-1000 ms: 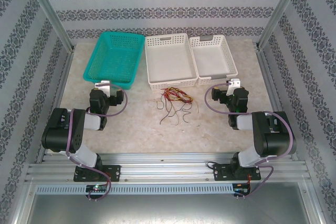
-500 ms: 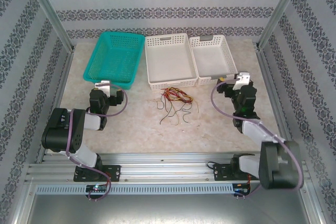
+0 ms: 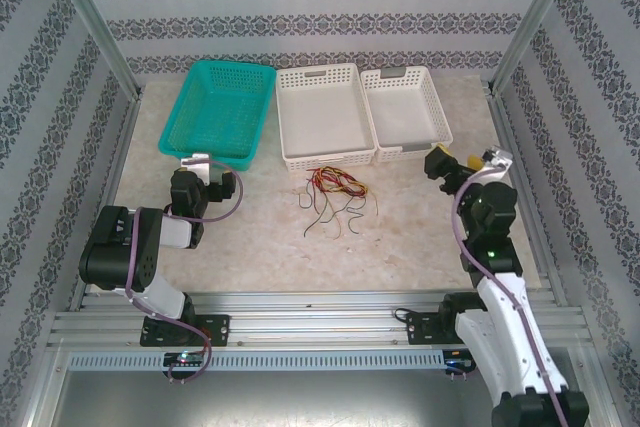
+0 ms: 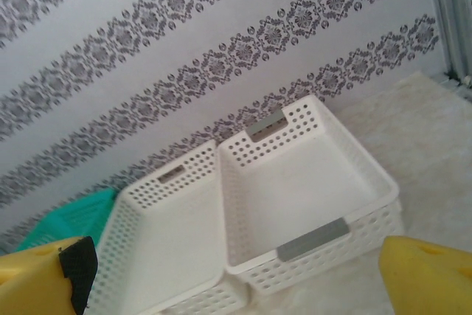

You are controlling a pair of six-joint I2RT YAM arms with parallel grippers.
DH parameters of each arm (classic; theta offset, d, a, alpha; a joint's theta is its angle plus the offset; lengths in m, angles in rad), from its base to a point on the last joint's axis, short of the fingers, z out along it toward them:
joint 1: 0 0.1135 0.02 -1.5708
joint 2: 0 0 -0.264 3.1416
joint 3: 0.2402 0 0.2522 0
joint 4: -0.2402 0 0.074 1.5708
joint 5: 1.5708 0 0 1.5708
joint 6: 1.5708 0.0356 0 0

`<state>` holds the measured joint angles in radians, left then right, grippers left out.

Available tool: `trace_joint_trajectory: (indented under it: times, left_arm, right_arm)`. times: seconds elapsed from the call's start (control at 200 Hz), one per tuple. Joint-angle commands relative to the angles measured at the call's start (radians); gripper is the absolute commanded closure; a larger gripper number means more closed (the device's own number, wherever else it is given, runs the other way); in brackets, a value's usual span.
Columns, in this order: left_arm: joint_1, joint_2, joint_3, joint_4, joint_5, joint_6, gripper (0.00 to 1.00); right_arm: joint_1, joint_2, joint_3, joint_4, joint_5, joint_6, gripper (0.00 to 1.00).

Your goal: Untangle the cables

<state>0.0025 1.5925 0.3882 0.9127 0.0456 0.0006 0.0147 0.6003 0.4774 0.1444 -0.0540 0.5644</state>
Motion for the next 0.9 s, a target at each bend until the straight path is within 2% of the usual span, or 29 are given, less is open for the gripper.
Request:
trace_joint_trajectory:
  times: [0.0,0.07,0.135,0.25,0.33,0.415,0.59,0.894]
  left_arm:
    - [0.01,-0.009,0.005,0.009,0.008,0.002,0.0]
    - [0.01,-0.009,0.005,0.009,0.007,0.002,0.0]
    - [0.01,-0.009,0.004,0.009,0.007,0.002,0.0]
    - [0.01,-0.009,0.005,0.009,0.007,0.002,0.0]
    - [0.01,-0.009,0.005,0.009,0.007,0.002,0.0]
    - [0.01,-0.009,0.005,0.009,0.007,0.002,0.0]
    - [0.01,-0.009,0.005,0.009,0.007,0.002,0.0]
    - [0.01,-0.009,0.005,0.008,0.005,0.004,0.0]
  right_arm:
    - [-0.003,-0.051,0.0,-0.093,-0.073,0.155,0.02]
    - [0.011,-0.041,0.022,-0.106,-0.135,0.116,0.02]
    - [0.049,-0.032,0.037,-0.131,-0.137,0.069,0.02]
    - [0.162,-0.005,0.099,-0.261,-0.092,-0.022,0.02]
    - [0.26,0.027,0.14,-0.374,-0.004,-0.042,0.02]
    - [0.362,0.064,0.144,-0.417,0.071,-0.066,0.02]
    - [0.495,0.166,0.087,-0.392,0.135,-0.034,0.02]
    - [0.599,0.29,0.056,-0.375,0.172,0.013,0.02]
